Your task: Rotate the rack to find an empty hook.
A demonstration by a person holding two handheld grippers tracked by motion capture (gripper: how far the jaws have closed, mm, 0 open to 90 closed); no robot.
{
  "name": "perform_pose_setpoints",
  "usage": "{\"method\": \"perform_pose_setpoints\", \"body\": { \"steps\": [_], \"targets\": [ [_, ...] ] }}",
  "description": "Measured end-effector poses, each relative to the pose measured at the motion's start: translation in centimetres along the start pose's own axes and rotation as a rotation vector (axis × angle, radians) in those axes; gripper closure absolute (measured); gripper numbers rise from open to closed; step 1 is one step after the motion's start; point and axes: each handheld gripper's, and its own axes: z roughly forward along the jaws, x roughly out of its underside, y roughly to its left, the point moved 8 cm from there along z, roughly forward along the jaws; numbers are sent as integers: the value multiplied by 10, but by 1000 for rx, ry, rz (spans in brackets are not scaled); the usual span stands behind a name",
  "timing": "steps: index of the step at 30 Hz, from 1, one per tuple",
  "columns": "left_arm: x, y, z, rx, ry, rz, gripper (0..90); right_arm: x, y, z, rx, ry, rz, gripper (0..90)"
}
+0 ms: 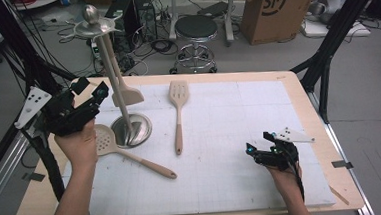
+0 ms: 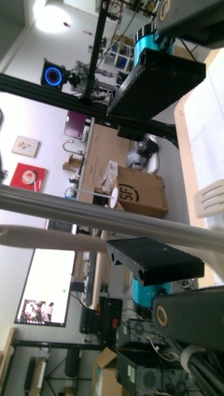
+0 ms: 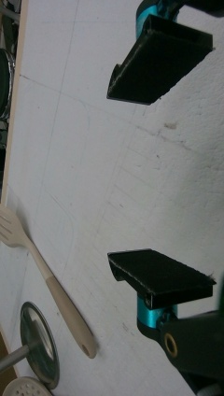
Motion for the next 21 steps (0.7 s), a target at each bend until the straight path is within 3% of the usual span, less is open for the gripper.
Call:
{"method": "perform_pose_setpoints", "body": {
  "steps": [10,21],
  "targets": [
    [16,1,-6,-3,28,1,284,1,0,-2,3,-3,-1,172],
    [72,10,-23,-13,154,-45,280,0,2,-2,-6,-4,-6,172]
  ]
}}
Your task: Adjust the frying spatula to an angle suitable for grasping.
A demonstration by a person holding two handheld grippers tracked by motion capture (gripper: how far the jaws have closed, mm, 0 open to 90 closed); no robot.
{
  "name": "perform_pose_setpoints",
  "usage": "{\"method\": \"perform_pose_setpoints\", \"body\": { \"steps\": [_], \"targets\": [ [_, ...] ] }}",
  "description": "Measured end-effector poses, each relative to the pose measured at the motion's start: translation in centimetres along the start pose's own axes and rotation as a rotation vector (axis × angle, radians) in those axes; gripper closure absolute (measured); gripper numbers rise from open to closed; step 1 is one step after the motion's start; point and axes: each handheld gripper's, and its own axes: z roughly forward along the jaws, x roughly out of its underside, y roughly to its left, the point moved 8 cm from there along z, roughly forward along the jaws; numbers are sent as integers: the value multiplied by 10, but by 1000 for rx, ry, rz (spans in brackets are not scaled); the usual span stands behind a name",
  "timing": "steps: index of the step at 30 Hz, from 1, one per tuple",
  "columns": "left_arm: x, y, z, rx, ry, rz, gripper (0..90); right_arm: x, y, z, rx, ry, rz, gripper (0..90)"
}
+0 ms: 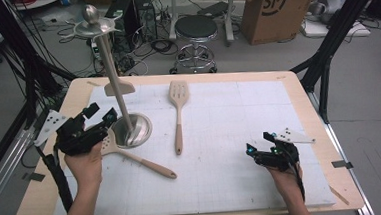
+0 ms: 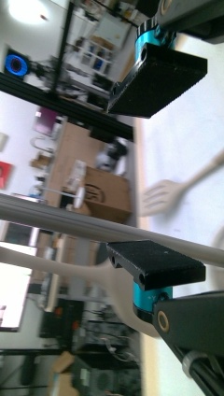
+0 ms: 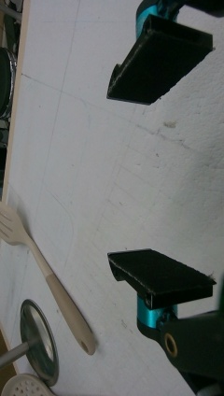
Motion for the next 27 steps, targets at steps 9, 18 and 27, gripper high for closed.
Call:
{"method": "perform_pose_setpoints", "body": {
  "steps": [9,18,27],
  "targets": [
    [49,7,-14,-28,103,-13,279,-4,3,1,-10,-10,-9,172],
    [71,8,-23,-67,177,-5,276,-4,2,4,-25,-14,13,172],
    [91,15,-31,-123,232,26,276,-16,16,17,-151,-24,89,193]
  ]
}}
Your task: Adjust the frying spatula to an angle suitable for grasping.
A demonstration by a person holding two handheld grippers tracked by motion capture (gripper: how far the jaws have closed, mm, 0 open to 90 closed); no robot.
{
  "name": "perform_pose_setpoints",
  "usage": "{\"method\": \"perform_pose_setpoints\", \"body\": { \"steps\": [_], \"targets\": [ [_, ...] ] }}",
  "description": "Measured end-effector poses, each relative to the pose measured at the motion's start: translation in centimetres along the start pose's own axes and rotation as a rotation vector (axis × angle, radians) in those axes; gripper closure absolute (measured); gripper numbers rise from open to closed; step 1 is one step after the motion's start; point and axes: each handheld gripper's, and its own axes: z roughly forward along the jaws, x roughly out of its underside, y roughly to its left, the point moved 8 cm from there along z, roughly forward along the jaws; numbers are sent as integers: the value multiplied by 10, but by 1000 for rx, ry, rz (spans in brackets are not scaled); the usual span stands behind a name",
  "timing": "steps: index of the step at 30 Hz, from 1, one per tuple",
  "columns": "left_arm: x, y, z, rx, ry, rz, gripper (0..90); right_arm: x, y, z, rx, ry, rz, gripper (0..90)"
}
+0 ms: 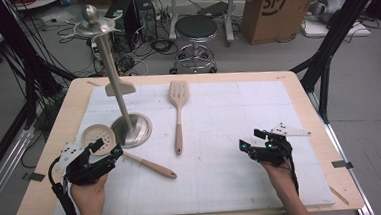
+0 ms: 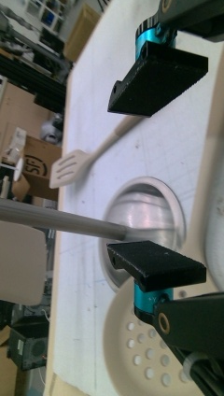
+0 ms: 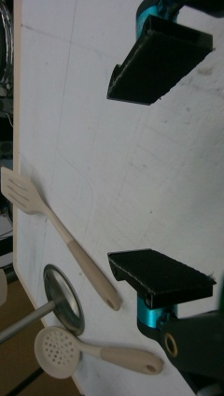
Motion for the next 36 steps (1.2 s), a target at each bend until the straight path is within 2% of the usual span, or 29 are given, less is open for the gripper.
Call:
{"method": "perform_pose_setpoints", "body": {
  "steps": [2,4,5,7,9,11,13,15,17,20,24,27,31,36],
  "targets": [
    [3,2,0,4,7,-18,275,-2,3,5,-16,6,-6,205],
    [6,4,0,3,11,-26,275,-6,8,13,-33,14,7,231],
    [6,4,-1,9,8,-39,275,-10,9,17,-26,5,9,280],
    [6,4,-2,12,-3,-43,276,-18,13,24,-46,-1,26,389],
    [6,4,-2,18,-1,-47,276,-24,15,32,-51,21,18,496],
    [6,4,-2,19,0,-46,276,-28,17,41,-83,47,22,566],
    [6,5,-3,19,-6,-45,276,-33,18,50,-124,67,52,629],
    [5,6,-4,19,-14,-50,277,-37,20,57,-146,79,66,712],
    [4,6,-5,22,-25,-49,277,-41,23,66,-162,91,60,783],
    [2,5,-6,34,-51,-30,277,-47,28,81,-187,100,76,881],
    [3,4,-5,27,-44,-25,276,-53,31,101,-213,138,94,894],
    [3,5,-4,15,-34,-3,276,-60,34,114,-247,137,124,894],
    [4,5,-3,8,-25,-9,276,-65,43,135,-261,175,91,894],
    [5,9,-2,-9,-14,-21,276,-67,55,158,-277,212,86,894]
  ]
}}
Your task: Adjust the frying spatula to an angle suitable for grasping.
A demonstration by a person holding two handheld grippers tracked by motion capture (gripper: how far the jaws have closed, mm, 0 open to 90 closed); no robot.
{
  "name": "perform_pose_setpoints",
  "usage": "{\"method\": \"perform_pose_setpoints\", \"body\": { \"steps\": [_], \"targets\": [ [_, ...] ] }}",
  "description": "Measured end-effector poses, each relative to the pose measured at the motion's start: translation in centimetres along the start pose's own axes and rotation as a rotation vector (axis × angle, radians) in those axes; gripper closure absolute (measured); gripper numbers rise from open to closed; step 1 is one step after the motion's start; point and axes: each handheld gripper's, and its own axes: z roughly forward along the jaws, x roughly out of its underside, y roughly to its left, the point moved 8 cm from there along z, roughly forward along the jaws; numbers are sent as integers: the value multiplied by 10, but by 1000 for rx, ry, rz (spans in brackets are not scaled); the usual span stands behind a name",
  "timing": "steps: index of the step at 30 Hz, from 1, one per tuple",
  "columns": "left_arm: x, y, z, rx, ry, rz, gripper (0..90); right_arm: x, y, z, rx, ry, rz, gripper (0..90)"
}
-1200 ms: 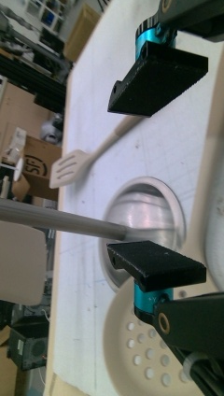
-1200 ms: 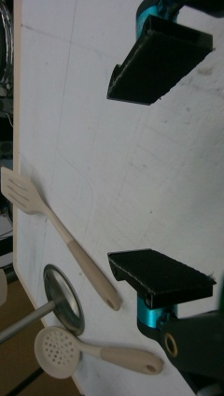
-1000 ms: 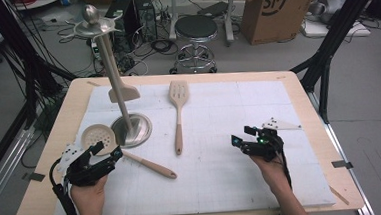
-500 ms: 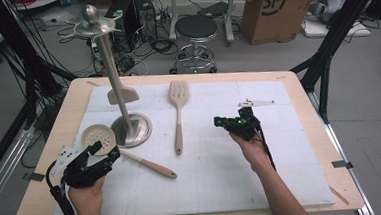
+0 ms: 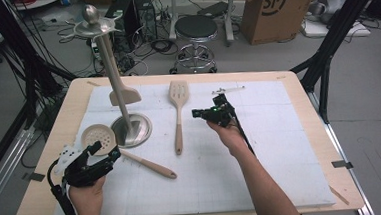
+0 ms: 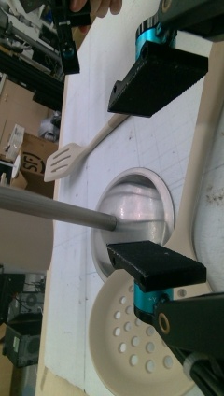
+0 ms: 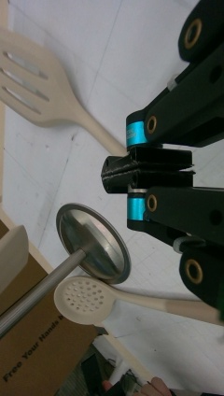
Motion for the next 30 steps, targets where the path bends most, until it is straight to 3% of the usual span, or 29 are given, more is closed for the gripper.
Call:
{"method": "perform_pose_setpoints", "body": {
  "steps": [4,9,12,19,26,30],
  "targets": [
    [2,5,3,-13,16,-4,274,-10,5,22,-15,27,-10,893],
    [1,4,4,7,14,-8,274,-19,7,53,-15,52,-36,894],
    [0,2,3,14,7,-7,275,-18,3,71,-2,111,-9,894],
    [-1,2,5,26,1,-16,275,-17,5,113,58,222,-32,894],
    [-2,4,5,35,-5,-19,277,-11,-15,126,84,275,7,894],
    [-2,6,7,34,-1,-22,277,-7,-22,124,57,294,37,895]
  ]
}}
